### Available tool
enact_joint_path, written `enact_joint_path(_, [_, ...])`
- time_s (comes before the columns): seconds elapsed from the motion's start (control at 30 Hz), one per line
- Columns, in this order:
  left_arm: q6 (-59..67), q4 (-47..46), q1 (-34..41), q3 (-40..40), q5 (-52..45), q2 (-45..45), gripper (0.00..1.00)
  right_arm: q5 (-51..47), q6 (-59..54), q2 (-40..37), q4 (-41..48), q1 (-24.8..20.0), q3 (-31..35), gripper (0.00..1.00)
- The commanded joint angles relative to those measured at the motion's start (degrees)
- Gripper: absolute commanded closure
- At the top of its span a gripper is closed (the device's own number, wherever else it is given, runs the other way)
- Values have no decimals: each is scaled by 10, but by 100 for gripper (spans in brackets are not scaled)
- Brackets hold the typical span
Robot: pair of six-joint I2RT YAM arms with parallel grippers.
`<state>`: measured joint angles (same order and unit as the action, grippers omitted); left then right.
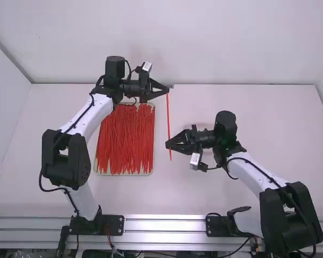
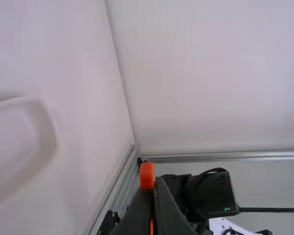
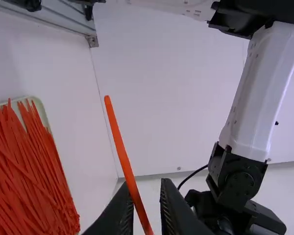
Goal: Fasten the cable tie
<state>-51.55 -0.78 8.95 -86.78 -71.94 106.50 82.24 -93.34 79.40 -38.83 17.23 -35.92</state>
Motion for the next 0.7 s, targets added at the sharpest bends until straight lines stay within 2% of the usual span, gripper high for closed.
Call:
enact_joint_path(0.0, [8,2,0,-13,-6,-1,98,23,2,1,0,0,3,84])
enact_joint_path(0.33, [9,2,1,-13,-5,-1,98,26,2,1,1,1,3,84])
enact_joint_path(0.4, [10,2,1,-13,-6,-1,98,26,1,1,1,1,3,86])
enact_joint_path(0.43, [10,2,1,-13,-6,-1,98,26,2,1,1,1,3,97])
enact_joint_path(0.47, [10,1,0,-13,-6,-1,98,25,5,1,0,0,3,100])
enact_joint_path(0.67, [15,1,0,-13,-6,-1,98,57,26,1,1,1,3,100])
